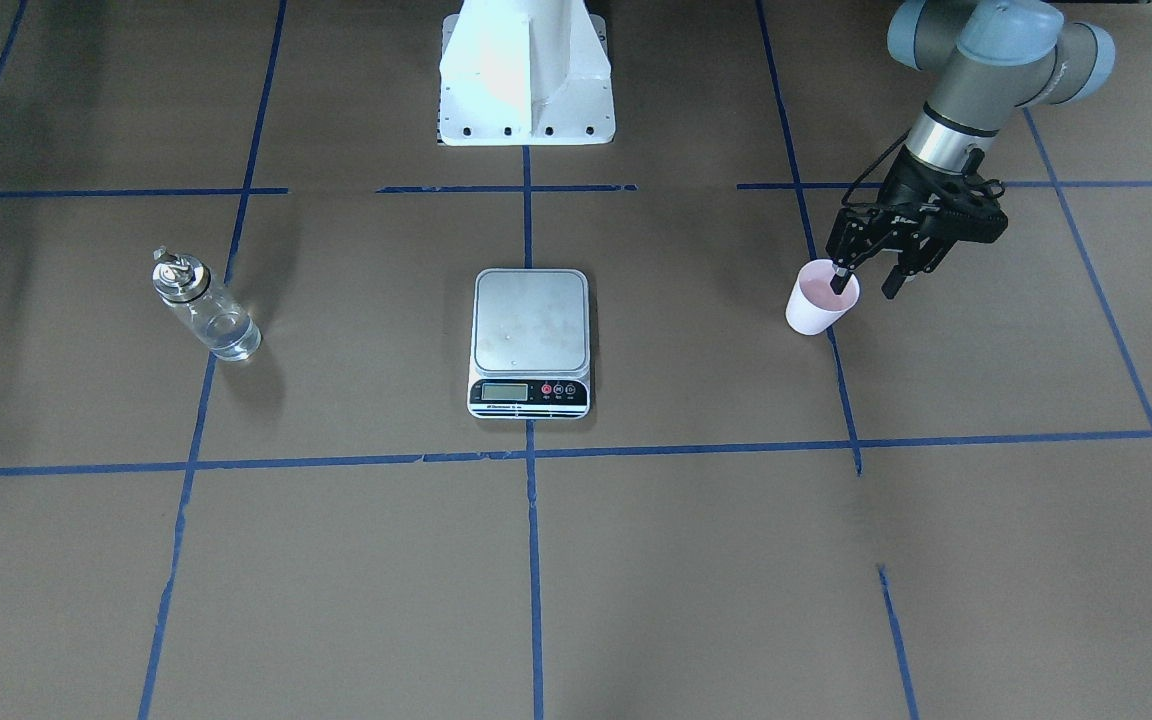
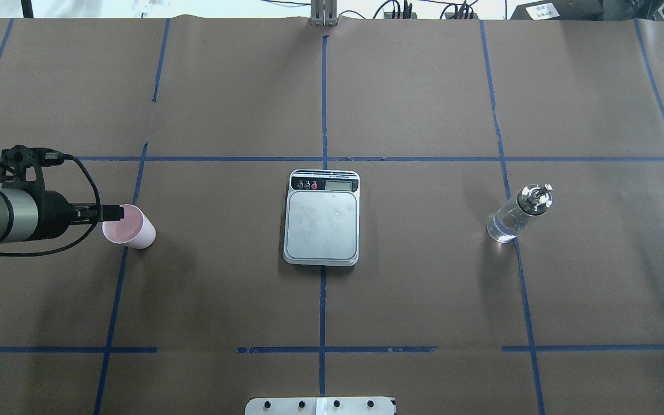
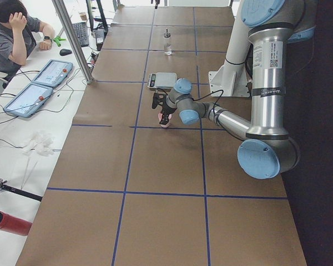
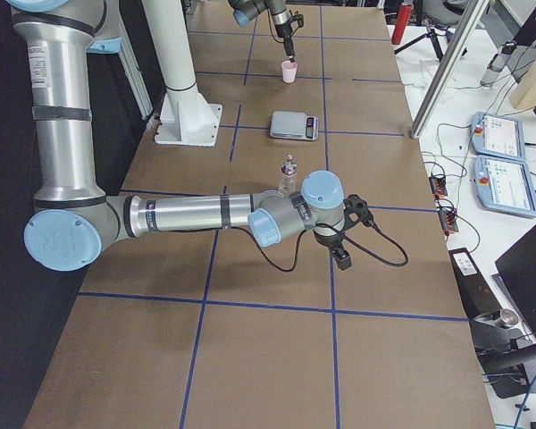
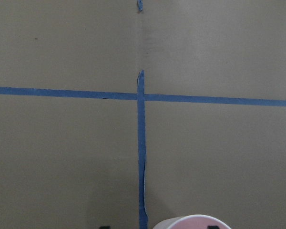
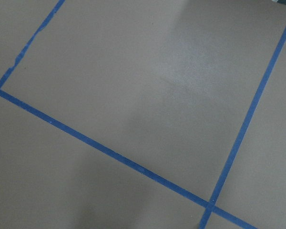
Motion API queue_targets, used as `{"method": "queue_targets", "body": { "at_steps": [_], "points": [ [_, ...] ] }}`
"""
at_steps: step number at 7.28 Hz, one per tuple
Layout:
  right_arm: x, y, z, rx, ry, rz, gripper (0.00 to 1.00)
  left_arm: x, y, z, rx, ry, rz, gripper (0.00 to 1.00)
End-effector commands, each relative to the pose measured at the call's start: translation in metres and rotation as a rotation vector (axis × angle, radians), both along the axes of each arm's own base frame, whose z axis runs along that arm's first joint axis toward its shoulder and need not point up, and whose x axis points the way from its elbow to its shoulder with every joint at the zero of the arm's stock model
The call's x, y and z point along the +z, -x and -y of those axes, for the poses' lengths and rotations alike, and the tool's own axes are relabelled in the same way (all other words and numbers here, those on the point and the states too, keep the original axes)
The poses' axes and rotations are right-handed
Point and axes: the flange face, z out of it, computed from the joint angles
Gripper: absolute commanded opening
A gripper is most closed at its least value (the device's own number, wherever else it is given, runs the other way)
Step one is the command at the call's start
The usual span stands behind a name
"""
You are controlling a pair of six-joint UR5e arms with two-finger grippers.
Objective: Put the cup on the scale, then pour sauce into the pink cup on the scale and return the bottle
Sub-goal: 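Reach the left gripper to the pink cup and grasp it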
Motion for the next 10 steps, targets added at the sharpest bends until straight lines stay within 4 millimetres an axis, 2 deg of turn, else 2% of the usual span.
{"method": "queue_targets", "body": {
  "at_steps": [1,3,4,7,8,9,10],
  "points": [
    [0.001,0.000,0.000,0.001,0.003,0.000,1.00,0.006,-0.010,-0.006,0.007,-0.004,0.018,0.65],
    [0.002,0.000,-0.001,0.001,0.004,0.000,1.00,0.008,-0.010,-0.006,0.006,-0.003,0.022,0.08],
    [-0.001,0.000,0.000,0.001,0.000,0.000,1.00,0.006,-0.009,-0.006,0.005,-0.004,0.020,0.00],
    [-0.001,0.000,0.000,0.002,-0.001,0.001,1.00,-0.001,-0.003,-0.005,-0.012,-0.014,0.023,0.00],
    [-0.001,0.000,-0.001,0.002,0.001,0.001,1.00,-0.024,-0.002,-0.005,-0.011,-0.012,0.030,0.00],
    [0.000,0.000,-0.001,0.002,0.002,0.000,1.00,-0.053,-0.011,0.003,-0.016,-0.005,0.037,0.00],
    [-0.001,0.000,-0.001,0.002,0.001,0.001,1.00,-0.095,-0.032,0.021,-0.033,-0.008,0.039,0.00]
  ]
}}
